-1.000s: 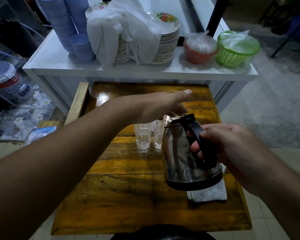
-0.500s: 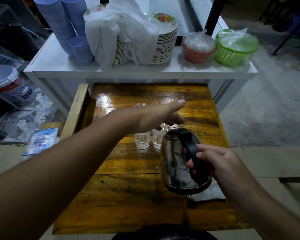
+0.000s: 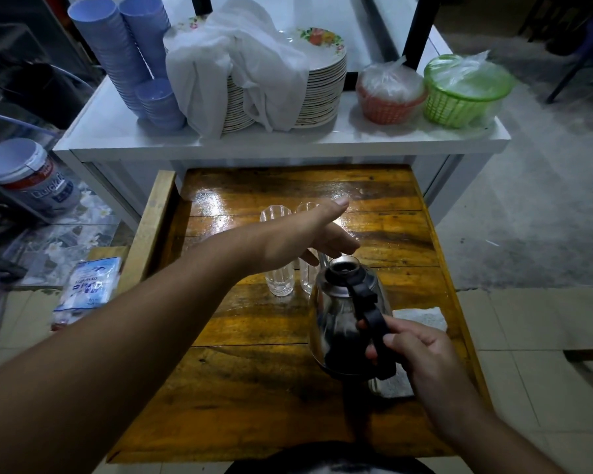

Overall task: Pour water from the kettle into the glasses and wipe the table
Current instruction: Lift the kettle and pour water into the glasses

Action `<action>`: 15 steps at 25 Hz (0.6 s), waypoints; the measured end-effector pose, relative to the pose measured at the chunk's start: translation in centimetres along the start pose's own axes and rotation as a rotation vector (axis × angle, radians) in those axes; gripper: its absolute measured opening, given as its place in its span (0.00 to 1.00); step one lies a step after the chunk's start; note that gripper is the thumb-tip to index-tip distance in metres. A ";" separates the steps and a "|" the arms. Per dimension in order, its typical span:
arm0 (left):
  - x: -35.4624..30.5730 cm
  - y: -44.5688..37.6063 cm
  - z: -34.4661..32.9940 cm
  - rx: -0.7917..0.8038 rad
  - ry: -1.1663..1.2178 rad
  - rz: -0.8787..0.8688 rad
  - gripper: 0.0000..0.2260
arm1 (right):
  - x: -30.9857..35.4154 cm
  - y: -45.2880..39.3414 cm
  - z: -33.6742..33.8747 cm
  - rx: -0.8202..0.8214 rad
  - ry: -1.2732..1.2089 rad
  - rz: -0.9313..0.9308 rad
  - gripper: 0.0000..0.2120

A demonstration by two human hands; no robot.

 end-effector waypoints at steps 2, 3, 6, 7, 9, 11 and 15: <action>-0.1 0.1 0.3 -0.004 0.041 -0.007 0.39 | 0.4 0.1 -0.2 0.021 -0.026 0.026 0.18; -0.3 0.2 0.5 -0.006 0.055 -0.015 0.38 | 0.8 0.1 -0.3 0.039 -0.033 0.044 0.18; -1.6 0.4 1.9 -0.022 0.095 -0.047 0.38 | 2.3 -0.4 -0.3 0.058 -0.041 0.093 0.25; -2.1 0.4 2.4 -0.030 0.109 -0.056 0.38 | 2.9 -0.6 -0.1 0.053 -0.053 0.109 0.24; -3.1 0.3 3.5 -0.052 0.122 -0.066 0.36 | 4.1 -1.3 0.0 0.049 -0.102 0.122 0.18; -4.0 0.1 4.4 -0.073 0.096 -0.069 0.36 | 5.2 -2.1 0.1 0.052 -0.119 0.124 0.14; -4.5 -0.5 5.3 -0.119 0.000 -0.045 0.37 | 6.9 -3.4 -0.1 0.064 -0.069 0.121 0.14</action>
Point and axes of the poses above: each hand's wrist, its own y-axis away from the middle knuckle, its own z-axis out of the back of the hand, x = y × z, the point moved 9 cm from there along -y, towards the middle knuckle, and after that the axes turned 3 degrees about y, right-handed, at the moved point
